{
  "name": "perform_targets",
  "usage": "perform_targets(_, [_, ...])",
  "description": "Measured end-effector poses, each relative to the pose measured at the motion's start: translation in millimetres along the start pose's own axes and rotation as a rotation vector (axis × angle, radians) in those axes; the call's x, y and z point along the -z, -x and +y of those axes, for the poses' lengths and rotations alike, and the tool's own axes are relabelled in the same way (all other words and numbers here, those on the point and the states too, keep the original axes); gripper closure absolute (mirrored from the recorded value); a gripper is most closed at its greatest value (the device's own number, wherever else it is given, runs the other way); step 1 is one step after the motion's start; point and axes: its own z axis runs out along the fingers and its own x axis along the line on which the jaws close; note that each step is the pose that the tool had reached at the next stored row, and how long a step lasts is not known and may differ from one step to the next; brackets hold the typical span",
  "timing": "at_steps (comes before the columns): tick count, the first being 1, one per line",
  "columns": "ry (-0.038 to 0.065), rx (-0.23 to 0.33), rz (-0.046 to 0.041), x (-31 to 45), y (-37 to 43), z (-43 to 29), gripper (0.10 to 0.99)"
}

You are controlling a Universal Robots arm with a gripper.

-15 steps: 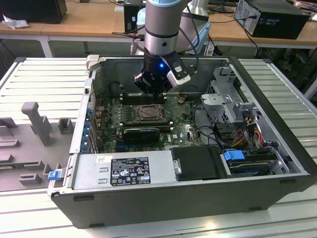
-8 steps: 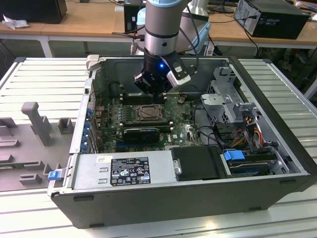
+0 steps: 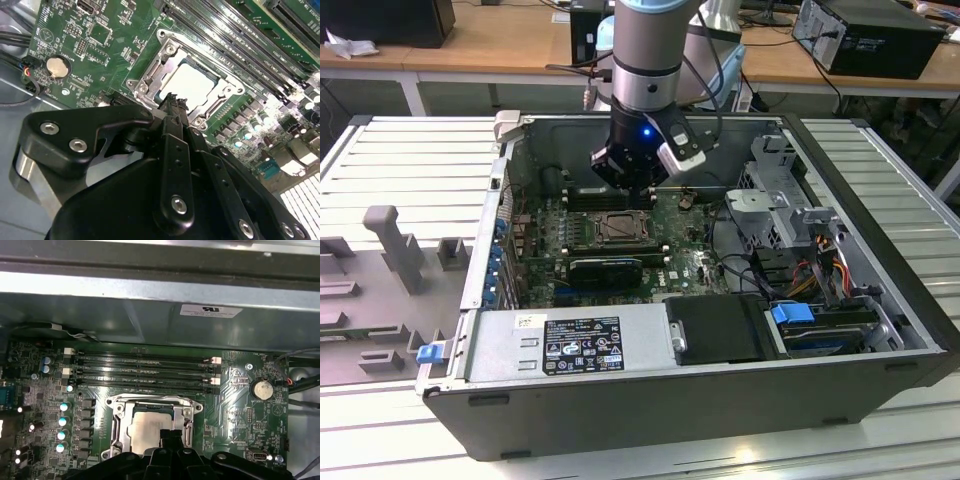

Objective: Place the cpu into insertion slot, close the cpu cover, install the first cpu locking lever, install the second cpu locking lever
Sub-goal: 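Install the second cpu locking lever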

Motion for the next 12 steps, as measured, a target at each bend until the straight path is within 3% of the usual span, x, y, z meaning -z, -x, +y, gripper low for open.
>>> perform_targets(2, [-0.001, 0.0, -0.0001, 1.6, -0.1, -0.8, 0.98])
perform_targets(12, [-0.001, 0.0, 0.0003, 1.8, -1.0, -17.6, 0.98])
